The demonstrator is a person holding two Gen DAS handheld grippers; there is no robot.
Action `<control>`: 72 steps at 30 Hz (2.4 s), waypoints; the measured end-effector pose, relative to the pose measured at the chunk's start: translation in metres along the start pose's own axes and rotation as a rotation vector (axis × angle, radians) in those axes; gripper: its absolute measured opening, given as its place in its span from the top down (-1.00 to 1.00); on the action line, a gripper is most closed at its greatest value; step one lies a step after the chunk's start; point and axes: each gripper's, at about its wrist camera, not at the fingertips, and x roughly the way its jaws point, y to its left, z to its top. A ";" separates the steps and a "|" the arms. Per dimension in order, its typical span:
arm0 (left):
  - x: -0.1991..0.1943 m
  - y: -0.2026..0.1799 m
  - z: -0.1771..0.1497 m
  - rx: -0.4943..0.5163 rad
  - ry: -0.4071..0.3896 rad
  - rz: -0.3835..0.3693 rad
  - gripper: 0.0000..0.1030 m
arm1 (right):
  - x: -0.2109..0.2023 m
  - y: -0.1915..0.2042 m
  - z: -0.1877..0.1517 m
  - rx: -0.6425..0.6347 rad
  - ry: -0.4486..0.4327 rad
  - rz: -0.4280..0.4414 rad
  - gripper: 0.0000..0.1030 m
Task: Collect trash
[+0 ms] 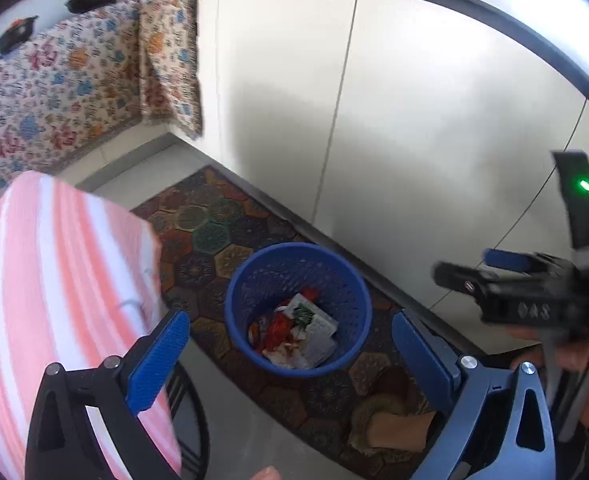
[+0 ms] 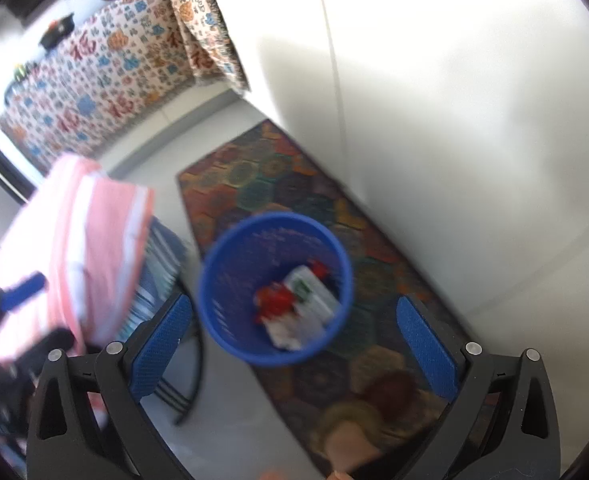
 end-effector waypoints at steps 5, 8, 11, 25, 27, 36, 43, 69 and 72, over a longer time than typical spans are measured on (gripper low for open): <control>-0.031 -0.007 -0.024 -0.022 -0.021 0.059 -1.00 | -0.028 0.005 -0.041 0.014 -0.022 -0.025 -1.00; -0.041 -0.006 -0.029 -0.046 -0.025 0.074 -1.00 | -0.036 0.012 -0.051 -0.013 -0.022 -0.019 -0.99; -0.051 -0.008 -0.031 -0.036 -0.036 0.124 -1.00 | -0.042 0.021 -0.055 -0.048 -0.027 -0.012 -0.99; -0.061 -0.003 -0.035 -0.069 -0.005 0.111 -1.00 | -0.061 0.038 -0.066 -0.099 -0.046 -0.033 -0.99; -0.060 -0.002 -0.035 -0.073 0.006 0.103 -1.00 | -0.062 0.039 -0.066 -0.099 -0.046 -0.034 -0.99; -0.057 -0.001 -0.038 -0.075 0.013 0.117 -1.00 | -0.065 0.040 -0.068 -0.109 -0.040 -0.041 -0.99; -0.056 -0.002 -0.039 -0.072 0.015 0.121 -1.00 | -0.066 0.040 -0.069 -0.106 -0.038 -0.039 -0.99; -0.054 -0.006 -0.040 -0.059 0.023 0.118 -1.00 | -0.069 0.038 -0.070 -0.099 -0.037 -0.045 -0.99; -0.054 -0.006 -0.040 -0.058 0.023 0.119 -1.00 | -0.070 0.037 -0.071 -0.096 -0.035 -0.047 -0.99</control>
